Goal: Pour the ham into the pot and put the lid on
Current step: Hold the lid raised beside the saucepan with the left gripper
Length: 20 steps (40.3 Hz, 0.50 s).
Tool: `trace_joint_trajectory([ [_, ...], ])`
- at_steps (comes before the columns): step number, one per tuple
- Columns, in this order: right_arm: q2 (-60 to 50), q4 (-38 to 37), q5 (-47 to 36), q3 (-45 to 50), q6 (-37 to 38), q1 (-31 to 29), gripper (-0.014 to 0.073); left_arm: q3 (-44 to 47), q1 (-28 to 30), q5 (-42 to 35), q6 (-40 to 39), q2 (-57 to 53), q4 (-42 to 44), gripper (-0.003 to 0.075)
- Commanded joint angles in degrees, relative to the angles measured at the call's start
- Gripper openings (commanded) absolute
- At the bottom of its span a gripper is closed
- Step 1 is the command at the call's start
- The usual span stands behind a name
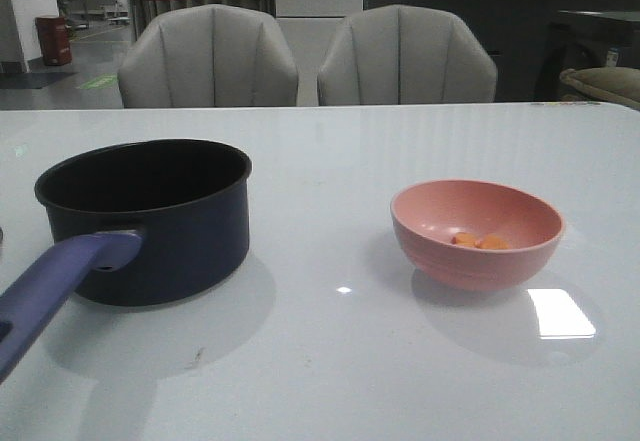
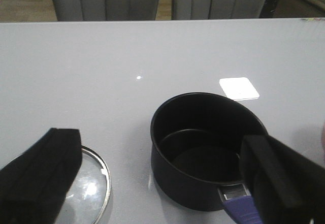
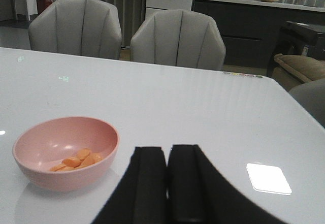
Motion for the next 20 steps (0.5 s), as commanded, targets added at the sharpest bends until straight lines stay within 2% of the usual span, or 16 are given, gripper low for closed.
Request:
trace_joint_trajectory([
  [1,-1.15,-0.51,-4.81,-0.23,-0.25,-0.31,0.0146,0.63,-2.1,-4.92,-0.03,-3.89,-0.53,0.0676],
  [15,-1.15,-0.51,-4.81,-0.28,-0.25,-0.37,0.0146,7.44,-9.35,-6.12,-0.03,-16.43,-0.21,0.0676],
  [20,-1.15,-0.27,-8.57,-0.27,-0.25,-0.31,0.0146,7.7,-10.34,-4.48,-0.03,-18.01,0.61,0.0676],
])
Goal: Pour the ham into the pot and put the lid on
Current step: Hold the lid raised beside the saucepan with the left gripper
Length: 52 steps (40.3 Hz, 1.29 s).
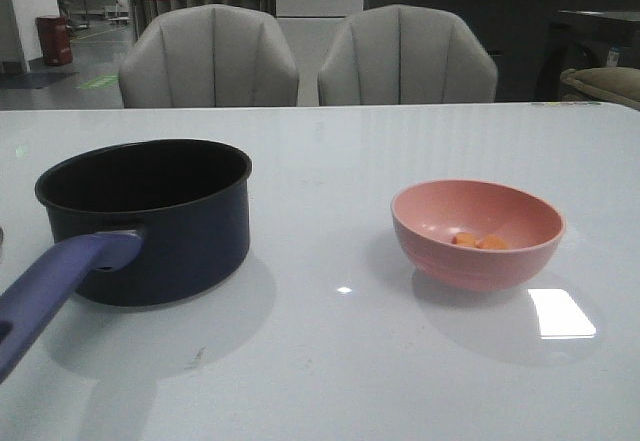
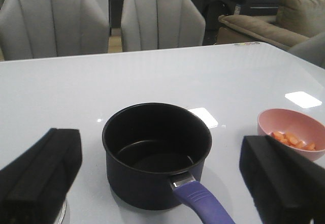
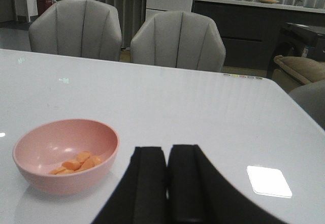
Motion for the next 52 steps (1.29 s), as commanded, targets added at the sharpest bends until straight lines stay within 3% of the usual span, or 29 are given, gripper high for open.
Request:
trace_joint_trajectory([
  [1,-1.15,-0.27,-9.48,-0.27,-0.25,-0.31,0.0146,-1.41,-0.79,-3.13,-0.03,-0.36,0.29,0.0676],
  [6,-0.87,-0.1,-15.39,-1.85,-0.19,-0.39,0.0146,-1.41,-0.79,-3.13,-0.03,-0.36,0.99,0.0676],
  [14,8.09,0.25,2.01,-15.34,-0.01,-0.16,0.0146,-1.41,-0.79,-3.13,-0.03,-0.25,1.02,0.0676],
  [18,14.32,0.25,6.9,-19.87,-0.01,-0.14,0.0146,-1.41,-0.79,-3.13,-0.03,-0.25,1.39,0.0676],
  [36,27.76,2.36,10.36,-22.1,-0.01,-0.14,0.0155,-1.41,-0.79,-3.13,-0.03,-0.25,1.7,0.0676],
  [38,30.16,2.81,11.9,-23.43,-0.01,-0.14,0.0186,-1.41,-0.79,-3.13,-0.03,-0.25,1.7,0.0676],
  [47,42.54,9.52,19.17,-32.21,-0.01,0.66,0.0492,-1.41,-0.79,-3.13,-0.03,-0.25,1.7,0.0676],
  [52,50.71,12.82,21.77,-37.33,-0.06,1.37,0.0553,-1.41,-0.79,-3.13,-0.03,-0.25,1.7,0.0676],
])
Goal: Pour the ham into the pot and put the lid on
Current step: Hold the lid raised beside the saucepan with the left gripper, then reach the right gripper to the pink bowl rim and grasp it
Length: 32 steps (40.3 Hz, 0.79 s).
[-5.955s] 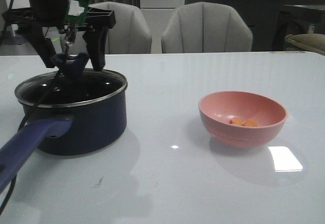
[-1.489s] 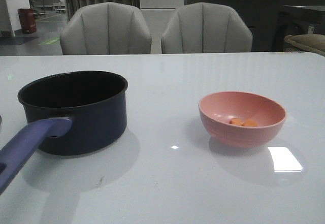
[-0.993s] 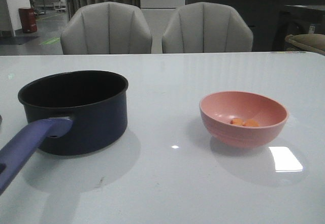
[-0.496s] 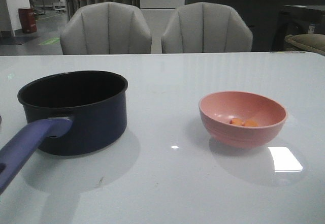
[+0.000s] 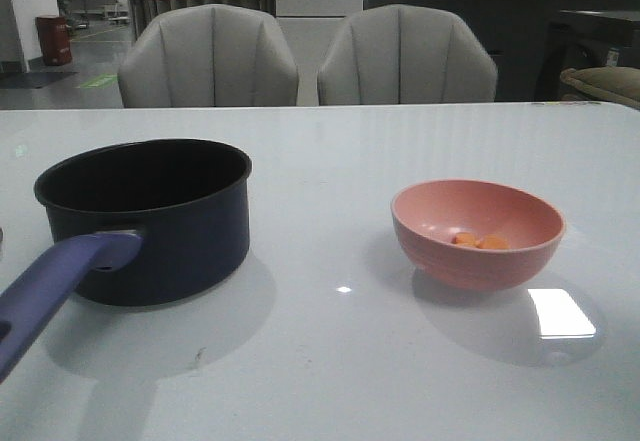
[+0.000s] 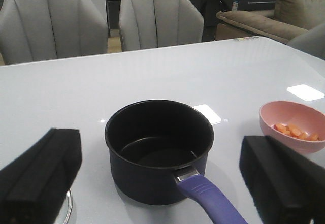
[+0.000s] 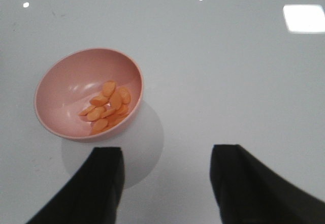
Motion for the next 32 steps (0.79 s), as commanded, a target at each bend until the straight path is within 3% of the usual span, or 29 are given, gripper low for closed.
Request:
trace_joint_trajectory([
  [1,6.51,3.1,-1.88,-5.54,-0.56,0.62,0.0552,-1.59,-0.42,-4.4,-0.03,0.45,-0.37,0.0676],
  [17,37.96,4.82,-1.25,-21.52,-1.02,2.06,0.0535,-1.59,-0.42,-4.4,-0.03,0.45,-0.37,0.0676],
  [27,50.55,5.65,3.58,-30.71,-1.02,2.12,0.053,-1.59,-0.42,-4.4,-0.03,0.45,-0.37,0.0676],
  [32,54.72,5.65,5.96,-34.45,-1.02,2.12,0.0409,-1.59,-0.42,-4.4,-0.03,0.45,-0.37,0.0676],
])
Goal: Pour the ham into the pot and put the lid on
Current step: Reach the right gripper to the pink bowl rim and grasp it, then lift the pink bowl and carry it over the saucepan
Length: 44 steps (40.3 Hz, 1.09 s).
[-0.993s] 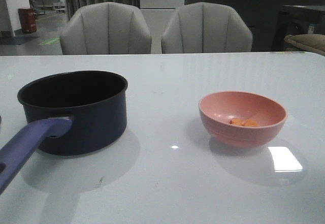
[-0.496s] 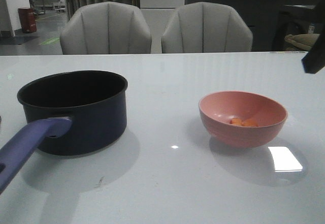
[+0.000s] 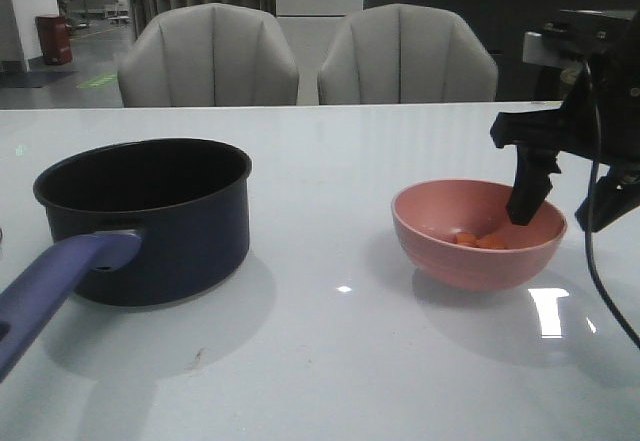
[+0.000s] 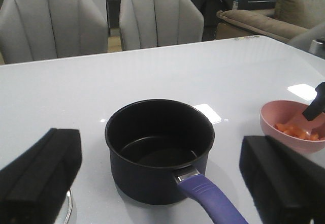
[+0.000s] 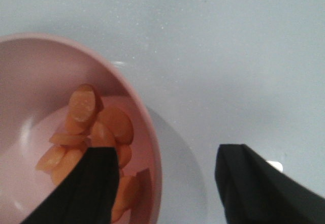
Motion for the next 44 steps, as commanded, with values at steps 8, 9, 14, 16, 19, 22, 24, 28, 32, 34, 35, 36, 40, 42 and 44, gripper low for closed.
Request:
trace_joint_trajectory([
  [8,1.76,0.74,2.63,-6.81,-0.64,0.11,0.0129,-1.59,-0.42,-4.48,-0.03,0.45,-0.37,0.0676],
  [9,1.76,0.74,2.41,-6.87,-0.64,0.11,0.0141,-1.59,-0.42,-4.48,-0.03,0.45,-0.37,0.0676],
  [14,1.71,1.1,0.55,-7.33,-0.54,0.11,0.0135,-1.59,-0.42,-4.48,-0.03,0.45,-0.37,0.0676],
  [16,1.63,2.77,0.58,-7.81,-0.52,0.11,0.0135,-1.59,-0.42,-4.48,-0.03,0.45,-0.37,0.0676],
  [19,1.27,3.86,2.02,-9.99,-1.57,0.36,0.0135,-1.59,-0.42,-4.48,-0.03,0.45,-0.37,0.0676],
  [22,0.38,3.87,2.66,-12.51,-4.57,2.35,0.0135,-1.59,-0.42,-4.48,-0.03,0.45,-0.37,0.0676],
  [24,-0.34,3.82,2.55,-14.21,-7.22,3.97,0.0135,-1.59,-0.42,-4.48,-0.03,0.45,-0.37,0.0676],
  [28,-2.55,3.82,-0.77,-16.06,-9.39,8.24,0.0135,-1.59,-0.42,-4.48,-0.03,0.45,-0.37,0.0676],
  [32,-4.88,3.82,-7.5,-16.12,-9.39,12.63,0.0135,-1.59,-0.42,-4.48,-0.03,0.45,-0.37,0.0676],
  [34,-5.56,3.82,-11.09,-16.12,-9.39,14.76,0.0135,-1.59,-0.42,-4.48,-0.03,0.45,-0.37,0.0676],
  [35,-5.69,3.82,-13.12,-16.12,-9.39,15.95,0.0135,-1.59,-0.42,-4.48,-0.03,0.45,-0.37,0.0676],
  [36,-5.8,3.76,-14.64,-16.12,-9.39,16.82,0.0135,-1.59,-0.42,-4.48,-0.03,0.45,-0.37,0.0676],
  [40,-5.66,2.32,-21.58,-16.12,-9.46,20.96,0.0135,-1.59,-0.42,-4.48,-0.03,0.45,-0.37,0.0676],
  [42,-5.35,0.93,-24.99,-16.12,-9.46,22.91,0.0135,-1.59,-0.42,-4.48,-0.03,0.45,-0.37,0.0676],
  [44,-4.91,-0.87,-28.26,-16.12,-9.46,24.66,0.0135,-1.59,-0.42,-4.48,-0.03,0.45,-0.37,0.0676],
])
